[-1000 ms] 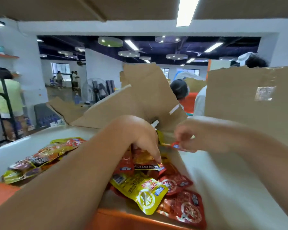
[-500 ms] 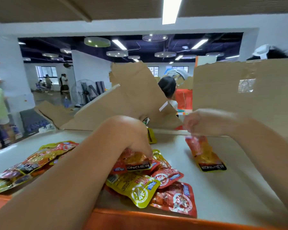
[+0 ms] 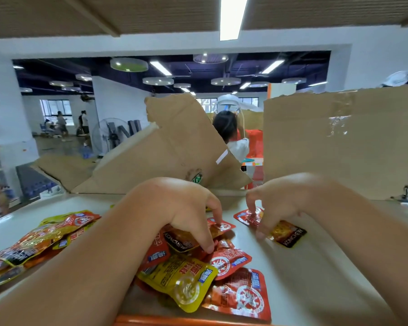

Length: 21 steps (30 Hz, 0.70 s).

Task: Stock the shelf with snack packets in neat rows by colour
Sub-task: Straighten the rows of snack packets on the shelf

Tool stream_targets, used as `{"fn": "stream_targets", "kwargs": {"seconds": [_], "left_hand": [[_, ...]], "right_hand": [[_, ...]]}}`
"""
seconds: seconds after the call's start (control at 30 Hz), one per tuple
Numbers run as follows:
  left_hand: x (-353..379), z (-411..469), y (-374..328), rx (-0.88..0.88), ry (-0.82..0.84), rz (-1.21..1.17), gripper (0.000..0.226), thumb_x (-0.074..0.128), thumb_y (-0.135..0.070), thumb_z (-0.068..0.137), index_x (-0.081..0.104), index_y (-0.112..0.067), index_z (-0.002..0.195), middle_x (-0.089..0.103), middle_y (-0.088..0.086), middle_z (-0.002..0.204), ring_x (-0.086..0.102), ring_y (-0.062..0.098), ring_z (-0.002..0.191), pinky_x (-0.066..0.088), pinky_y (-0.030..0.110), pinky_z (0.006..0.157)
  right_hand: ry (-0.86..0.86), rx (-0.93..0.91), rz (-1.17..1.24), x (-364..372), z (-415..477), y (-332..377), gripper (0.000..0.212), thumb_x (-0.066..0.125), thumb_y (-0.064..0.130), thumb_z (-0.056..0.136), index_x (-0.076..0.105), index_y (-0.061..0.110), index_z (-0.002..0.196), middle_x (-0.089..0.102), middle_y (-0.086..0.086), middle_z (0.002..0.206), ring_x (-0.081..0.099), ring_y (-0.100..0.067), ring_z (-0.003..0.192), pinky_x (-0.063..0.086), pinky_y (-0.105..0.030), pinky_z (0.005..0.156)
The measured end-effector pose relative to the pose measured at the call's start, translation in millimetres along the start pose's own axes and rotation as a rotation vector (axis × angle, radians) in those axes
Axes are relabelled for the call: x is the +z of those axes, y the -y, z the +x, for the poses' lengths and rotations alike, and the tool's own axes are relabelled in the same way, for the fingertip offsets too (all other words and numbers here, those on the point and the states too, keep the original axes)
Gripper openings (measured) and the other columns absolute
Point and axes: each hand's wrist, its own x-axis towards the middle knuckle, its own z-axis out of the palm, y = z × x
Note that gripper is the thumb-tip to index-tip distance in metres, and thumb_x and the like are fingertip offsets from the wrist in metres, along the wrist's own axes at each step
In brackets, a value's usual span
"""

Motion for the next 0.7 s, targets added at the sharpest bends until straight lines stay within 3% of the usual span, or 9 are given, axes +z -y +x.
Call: {"fn": "stream_targets", "kwargs": {"seconds": [0.07,0.13,0.2,0.27,0.37,0.47,0.53,0.63,0.7], "left_hand": [[-0.4,-0.9,-1.0,0.03,-0.003,-0.029,0.06,0.086,-0.052,0.075,0.059,-0.049,0.128,0.046,-0.026,0.097,0.055,0.011,0.097,0.052,0.03,0.084],[-0.6,-0.7,-0.2,0.042,-0.012,-0.052,0.06,0.087,-0.049,0.074,0.059,-0.049,0.128,0.051,-0.022,0.108,0.056,0.011,0.1,0.053,0.031,0.085],[-0.3,-0.4,1.8,0.029,-0.012,-0.055,0.063,0.088,-0.051,0.074,0.058,-0.048,0.129,0.053,-0.02,0.111,0.058,0.012,0.104,0.055,0.033,0.089],[0.2,-0.2,2.8,0.002,-0.005,-0.046,0.065,0.087,-0.055,0.072,0.058,-0.047,0.129,0.052,-0.022,0.101,0.059,0.012,0.101,0.055,0.034,0.09],[0.0,0.2,3.3,-0.008,0.008,-0.033,0.065,0.087,-0.056,0.072,0.058,-0.047,0.129,0.051,-0.022,0.094,0.058,0.011,0.093,0.054,0.032,0.084],[-0.1,-0.1,3.1,-0.023,0.055,-0.033,0.069,0.089,-0.051,0.072,0.055,-0.05,0.132,0.05,-0.018,0.103,0.059,0.016,0.105,0.056,0.04,0.094],[0.6,0.2,0.8,-0.009,0.054,-0.012,0.069,0.089,-0.047,0.073,0.055,-0.05,0.133,0.047,-0.02,0.095,0.058,0.014,0.096,0.056,0.037,0.089],[0.1,-0.9,-2.9,0.032,0.02,0.012,0.066,0.089,-0.042,0.074,0.057,-0.048,0.131,0.049,-0.02,0.088,0.053,0.007,0.079,0.05,0.03,0.074],[-1.8,-3.9,-4.0,0.051,-0.023,-0.007,0.065,0.09,-0.04,0.073,0.06,-0.048,0.129,0.057,-0.018,0.097,0.057,0.006,0.083,0.053,0.03,0.077]], "right_hand": [[-0.031,0.015,-0.017,0.1,-0.2,-0.7,0.059,0.082,0.053,0.074,0.053,0.034,0.122,0.049,0.012,0.086,0.048,-0.007,0.071,0.037,-0.024,0.053],[-0.063,0.008,-0.04,1.0,2.8,-2.9,0.057,0.082,0.052,0.072,0.053,0.037,0.12,0.046,0.012,0.081,0.048,-0.007,0.071,0.038,-0.028,0.058],[-0.06,0.002,-0.036,1.6,5.1,-2.8,0.059,0.081,0.054,0.071,0.052,0.039,0.121,0.046,0.013,0.084,0.054,-0.014,0.082,0.042,-0.03,0.066],[-0.049,-0.002,-0.008,3.3,7.3,-2.5,0.061,0.079,0.061,0.071,0.052,0.04,0.122,0.048,0.011,0.091,0.055,-0.019,0.094,0.046,-0.032,0.072],[-0.056,0.006,0.003,6.7,9.9,-1.2,0.058,0.078,0.059,0.073,0.052,0.038,0.121,0.053,0.008,0.097,0.057,-0.02,0.096,0.051,-0.035,0.081],[-0.047,0.038,-0.013,4.4,5.2,-1.5,0.057,0.076,0.05,0.077,0.051,0.036,0.126,0.045,0.012,0.084,0.052,-0.011,0.072,0.047,-0.029,0.06],[-0.037,0.054,-0.018,2.1,2.5,-2.9,0.059,0.076,0.047,0.079,0.049,0.034,0.129,0.04,0.013,0.082,0.046,-0.007,0.064,0.039,-0.025,0.051],[-0.041,0.042,-0.03,0.6,1.8,-4.2,0.055,0.079,0.047,0.074,0.05,0.037,0.121,0.045,0.01,0.08,0.048,-0.008,0.06,0.038,-0.026,0.051],[-0.041,0.044,0.03,-0.2,0.3,-7.0,0.051,0.078,0.048,0.065,0.05,0.044,0.106,0.053,0.008,0.086,0.058,-0.015,0.071,0.044,-0.028,0.057]]}}
